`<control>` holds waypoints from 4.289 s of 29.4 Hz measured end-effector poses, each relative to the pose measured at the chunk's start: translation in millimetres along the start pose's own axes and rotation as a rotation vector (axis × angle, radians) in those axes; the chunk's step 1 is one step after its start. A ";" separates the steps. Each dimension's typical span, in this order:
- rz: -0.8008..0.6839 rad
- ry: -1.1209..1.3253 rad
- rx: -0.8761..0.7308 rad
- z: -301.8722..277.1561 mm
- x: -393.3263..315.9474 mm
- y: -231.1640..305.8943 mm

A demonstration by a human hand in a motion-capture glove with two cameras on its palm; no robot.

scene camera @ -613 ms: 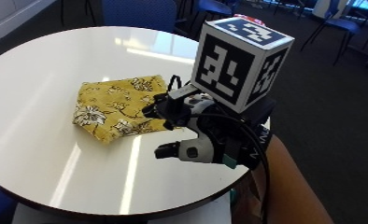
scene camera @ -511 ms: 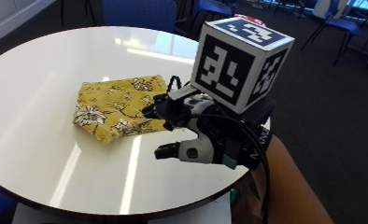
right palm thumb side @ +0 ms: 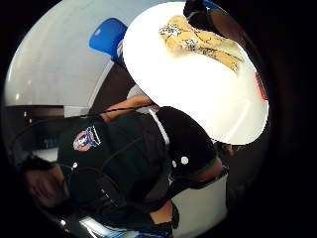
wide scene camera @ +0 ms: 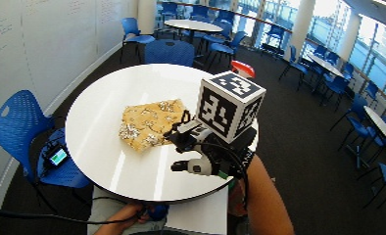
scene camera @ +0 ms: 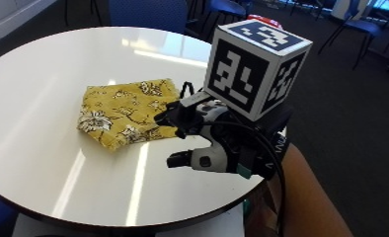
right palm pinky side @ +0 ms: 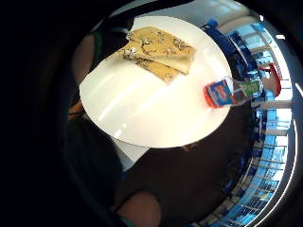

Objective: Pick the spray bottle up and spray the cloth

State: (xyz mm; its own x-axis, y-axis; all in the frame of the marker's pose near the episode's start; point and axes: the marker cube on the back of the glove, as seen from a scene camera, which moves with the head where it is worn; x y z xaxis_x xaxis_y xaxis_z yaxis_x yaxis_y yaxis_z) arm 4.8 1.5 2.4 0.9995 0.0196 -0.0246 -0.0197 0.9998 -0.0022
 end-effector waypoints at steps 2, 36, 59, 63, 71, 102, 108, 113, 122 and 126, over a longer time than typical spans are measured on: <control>0.001 0.000 0.007 -0.2 0.8 -0.8; 0.852 -0.785 0.889 33.7 205.5 -27.2; 0.888 -0.995 0.871 65.6 254.3 -74.3; 0.921 -1.038 0.852 66.7 259.1 -75.1; 0.946 -1.041 0.573 47.4 262.6 -78.8; 0.840 -0.899 0.703 40.4 264.4 -87.6; 0.777 -0.686 0.625 25.3 253.5 -93.7; 0.647 -0.347 0.488 0.1 233.5 -104.6; 0.490 0.065 0.276 -26.2 193.7 -127.6; 0.460 0.119 0.247 -28.9 179.4 -137.7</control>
State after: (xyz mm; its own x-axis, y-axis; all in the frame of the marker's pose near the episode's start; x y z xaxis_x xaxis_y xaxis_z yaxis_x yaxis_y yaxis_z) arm 186.1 -132.7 -30.5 0.8791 0.4698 -0.0808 -0.4343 0.8592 0.2705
